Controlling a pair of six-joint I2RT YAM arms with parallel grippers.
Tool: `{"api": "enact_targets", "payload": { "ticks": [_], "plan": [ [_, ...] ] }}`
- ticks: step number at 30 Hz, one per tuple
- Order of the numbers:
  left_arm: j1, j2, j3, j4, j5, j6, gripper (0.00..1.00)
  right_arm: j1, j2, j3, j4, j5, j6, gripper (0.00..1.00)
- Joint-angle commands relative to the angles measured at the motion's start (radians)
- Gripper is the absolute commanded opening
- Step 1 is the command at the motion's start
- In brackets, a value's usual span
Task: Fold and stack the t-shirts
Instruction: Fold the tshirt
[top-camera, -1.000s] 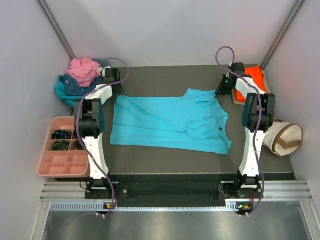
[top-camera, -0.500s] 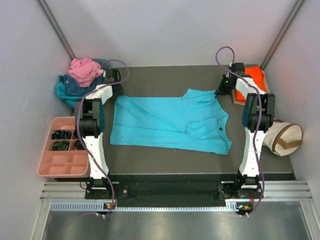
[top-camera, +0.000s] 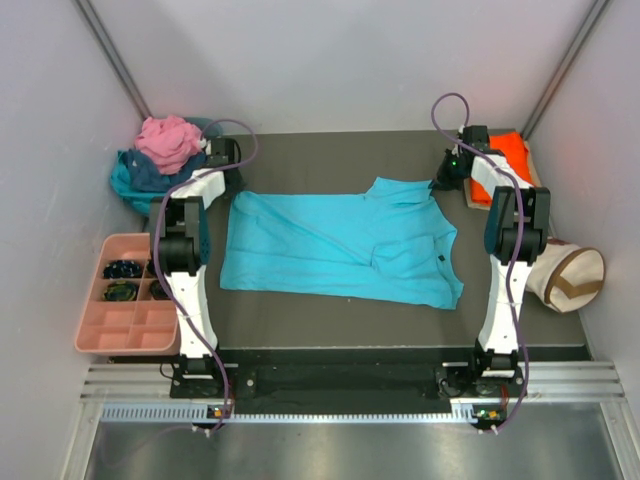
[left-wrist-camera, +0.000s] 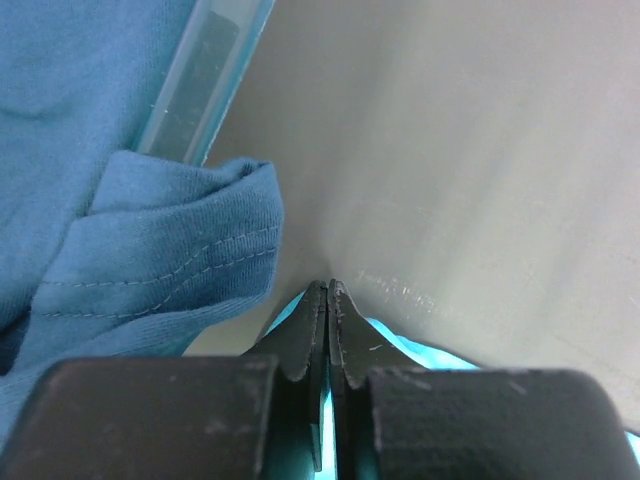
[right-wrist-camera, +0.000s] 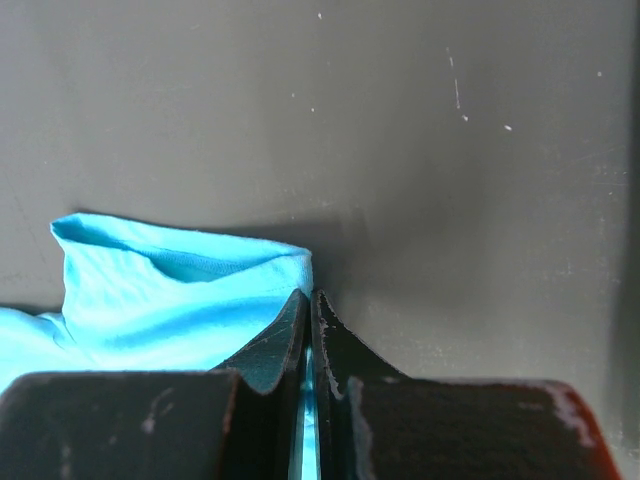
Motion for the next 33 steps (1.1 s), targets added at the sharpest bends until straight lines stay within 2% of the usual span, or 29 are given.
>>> {"api": "enact_targets", "payload": {
  "ticks": [1,11,15,33],
  "plan": [
    [0.007,-0.005,0.025,-0.004,-0.022,0.008,0.02,-0.002,-0.004,0.028,0.029,-0.012,0.000,0.00],
    [0.007,-0.052,0.011,0.014,-0.017,0.022,0.00,-0.003,-0.013,0.025,0.029,-0.014,-0.002,0.00],
    [0.007,-0.095,-0.033,0.072,-0.013,0.025,0.00,-0.002,-0.046,0.005,0.049,-0.008,0.000,0.00],
    [0.007,-0.115,-0.024,0.174,0.009,0.062,0.12,-0.003,-0.047,0.013,0.040,0.002,-0.005,0.00]
  ]
}}
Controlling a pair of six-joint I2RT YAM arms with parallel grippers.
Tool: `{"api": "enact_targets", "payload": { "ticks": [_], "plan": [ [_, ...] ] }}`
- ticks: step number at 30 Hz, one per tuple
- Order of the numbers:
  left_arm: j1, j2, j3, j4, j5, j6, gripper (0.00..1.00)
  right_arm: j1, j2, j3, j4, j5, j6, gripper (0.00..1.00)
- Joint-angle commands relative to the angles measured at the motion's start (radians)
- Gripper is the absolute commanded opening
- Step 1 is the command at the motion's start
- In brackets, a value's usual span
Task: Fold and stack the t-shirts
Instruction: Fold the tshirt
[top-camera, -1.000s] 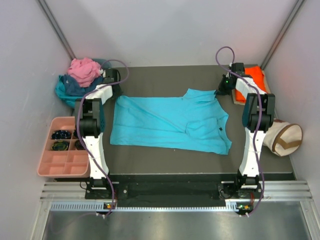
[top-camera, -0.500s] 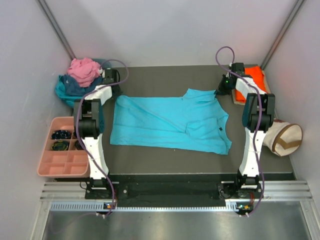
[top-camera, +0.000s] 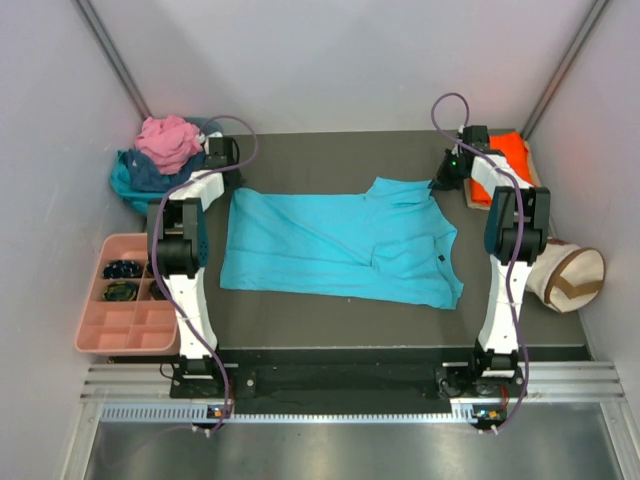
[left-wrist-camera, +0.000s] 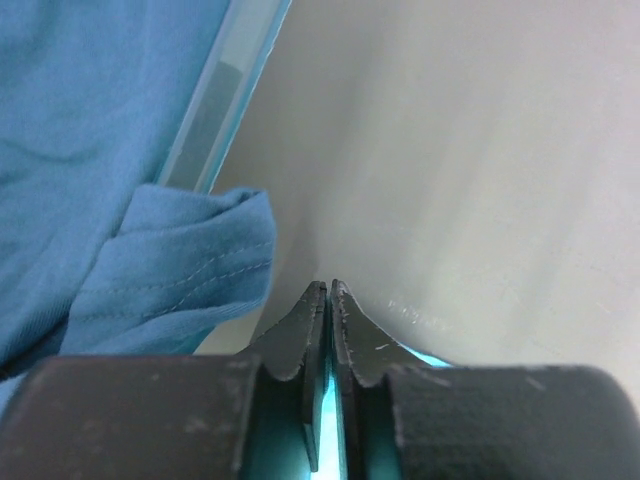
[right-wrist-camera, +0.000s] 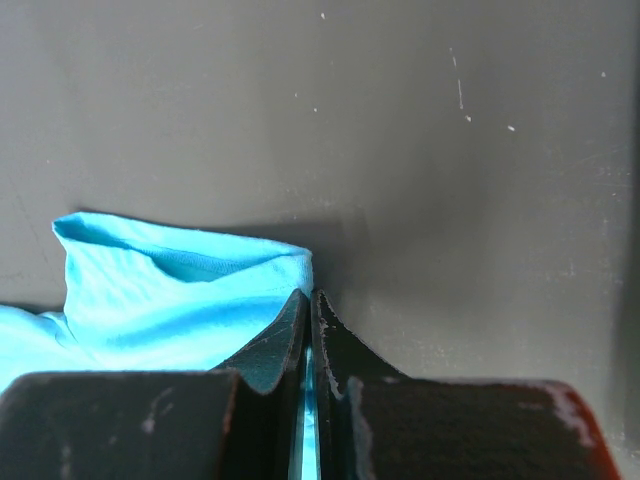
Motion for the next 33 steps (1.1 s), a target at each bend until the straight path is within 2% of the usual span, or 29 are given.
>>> {"api": "enact_targets", "payload": {
  "ticks": [1,7,19,27,28,29,31,33],
  "plan": [
    [0.006,-0.080,0.021,0.086,0.018,0.026,0.12,-0.003,-0.050,0.013,0.038,0.009,-0.005,0.00],
    [0.006,-0.116,-0.031,0.105,0.025,0.012,0.12,-0.002,-0.098,-0.015,0.054,0.015,0.001,0.00],
    [0.031,-0.165,-0.123,0.139,0.031,-0.011,0.12,-0.005,-0.328,-0.094,0.075,0.069,0.003,0.00],
    [0.031,-0.143,-0.112,0.149,0.051,-0.016,0.12,-0.003,-0.342,-0.108,0.073,0.060,0.000,0.00],
    [0.032,-0.137,-0.106,0.148,0.064,-0.019,0.19,-0.005,-0.337,-0.108,0.074,0.057,0.001,0.00],
    [0.032,-0.126,-0.099,0.146,0.071,-0.017,0.30,-0.003,-0.328,-0.110,0.074,0.054,0.001,0.00],
    [0.032,-0.117,-0.082,0.146,0.099,-0.028,0.62,-0.003,-0.316,-0.104,0.072,0.048,0.000,0.00],
    [0.032,-0.099,-0.059,0.151,0.126,-0.030,0.73,-0.005,-0.299,-0.098,0.069,0.043,0.001,0.00]
  ]
}}
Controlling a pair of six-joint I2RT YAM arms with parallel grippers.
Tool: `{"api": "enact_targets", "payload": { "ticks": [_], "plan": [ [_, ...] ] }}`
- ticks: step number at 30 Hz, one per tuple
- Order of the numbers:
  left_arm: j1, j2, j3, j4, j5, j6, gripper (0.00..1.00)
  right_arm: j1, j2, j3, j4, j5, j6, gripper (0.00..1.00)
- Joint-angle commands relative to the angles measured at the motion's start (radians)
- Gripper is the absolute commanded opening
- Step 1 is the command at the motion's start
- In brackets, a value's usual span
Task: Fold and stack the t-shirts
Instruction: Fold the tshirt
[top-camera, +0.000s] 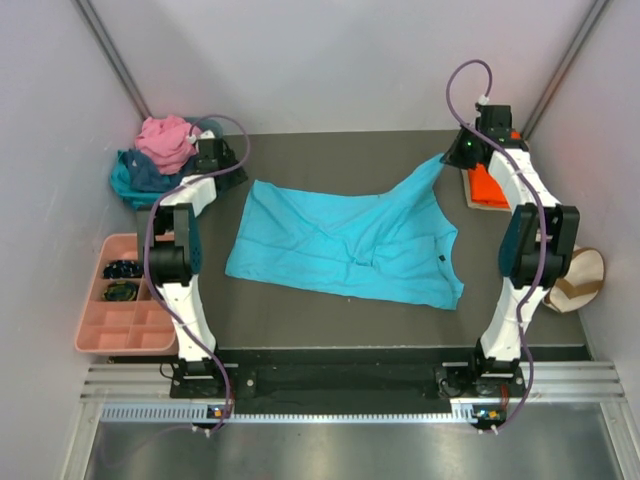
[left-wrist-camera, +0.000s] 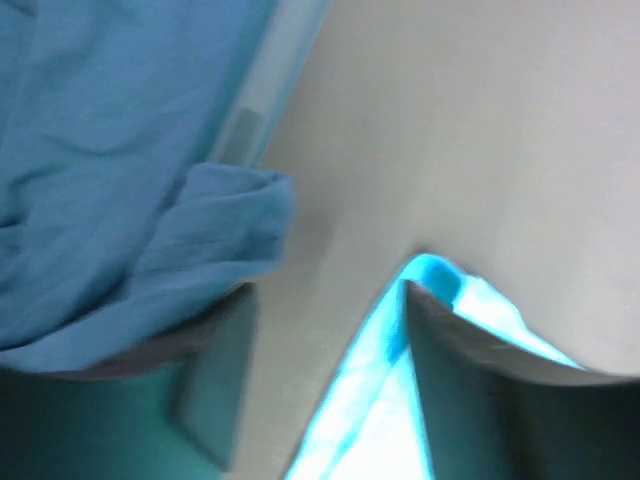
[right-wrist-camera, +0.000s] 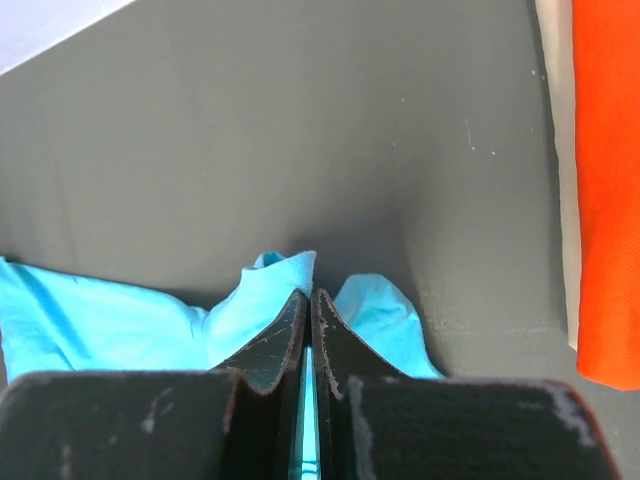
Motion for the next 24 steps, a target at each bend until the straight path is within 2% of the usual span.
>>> {"api": "enact_targets", "payload": {
  "ticks": [1,2,4,12,24],
  "plan": [
    [0.001,0.013,0.074,0.049,0.073,-0.014,0.80,-0.003,0.020,0.013,0.028,-0.006,-0.001,0.00],
    [0.001,0.032,0.087,0.046,0.108,-0.014,0.87,-0.005,0.023,0.012,0.028,-0.007,-0.001,0.00],
    [0.001,0.054,0.133,0.040,0.165,-0.013,0.87,-0.003,0.031,0.012,0.027,-0.007,-0.001,0.00],
    [0.000,0.135,0.202,0.068,0.306,-0.042,0.77,-0.005,0.054,0.015,0.022,-0.007,-0.004,0.00],
    [-0.002,0.178,0.205,0.097,0.357,-0.057,0.62,-0.003,0.060,0.010,0.019,-0.004,-0.010,0.00]
  ]
}}
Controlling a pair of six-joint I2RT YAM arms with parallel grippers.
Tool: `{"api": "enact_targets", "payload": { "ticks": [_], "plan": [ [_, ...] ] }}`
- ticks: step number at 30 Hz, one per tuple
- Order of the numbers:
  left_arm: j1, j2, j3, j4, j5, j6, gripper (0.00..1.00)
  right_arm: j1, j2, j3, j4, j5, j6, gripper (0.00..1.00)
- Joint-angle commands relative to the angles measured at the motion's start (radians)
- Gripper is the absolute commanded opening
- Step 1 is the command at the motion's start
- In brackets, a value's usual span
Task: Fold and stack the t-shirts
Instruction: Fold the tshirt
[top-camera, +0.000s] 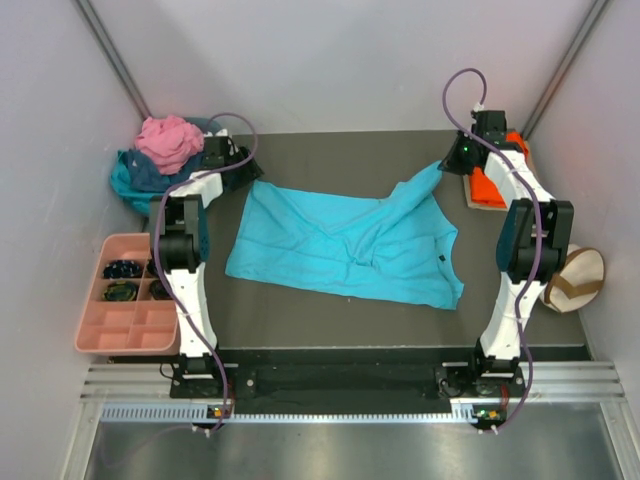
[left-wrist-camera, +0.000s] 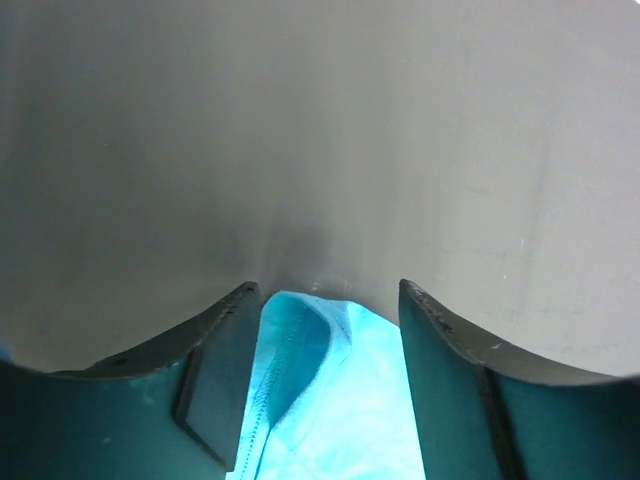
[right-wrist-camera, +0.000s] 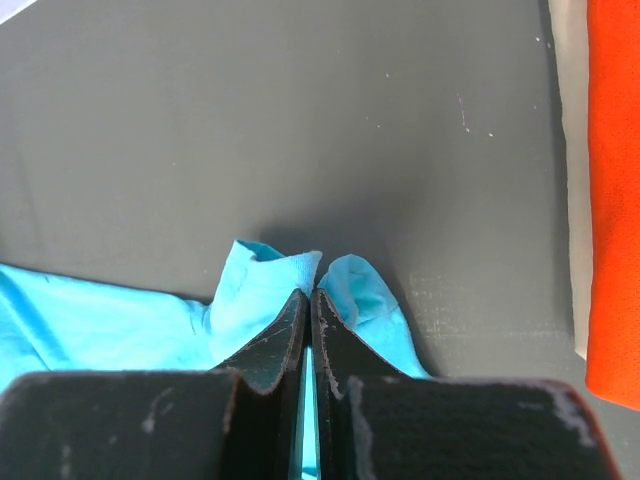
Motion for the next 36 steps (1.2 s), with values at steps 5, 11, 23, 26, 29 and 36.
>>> {"api": "enact_targets", "payload": {
  "ticks": [5,11,23,26,29,36],
  "plan": [
    [0.003,0.004,0.036,0.082,0.027,-0.015,0.54,-0.003,0.004,0.014,0.021,0.000,-0.013,0.00],
    [0.003,0.019,0.042,0.091,0.035,-0.019,0.47,-0.003,0.009,0.017,0.016,0.002,-0.015,0.00],
    [0.003,0.035,0.037,0.082,0.047,-0.015,0.45,-0.003,0.009,0.014,0.010,0.005,-0.020,0.00],
    [0.001,0.033,0.032,0.079,0.044,-0.010,0.44,-0.003,0.011,0.014,0.013,0.003,-0.020,0.00],
    [0.001,0.033,0.032,0.077,0.041,-0.008,0.39,-0.004,0.012,0.011,0.015,0.000,-0.020,0.00],
    [0.003,0.029,0.036,0.076,0.030,-0.008,0.00,-0.004,0.014,0.011,0.013,0.002,-0.021,0.00]
  ]
}}
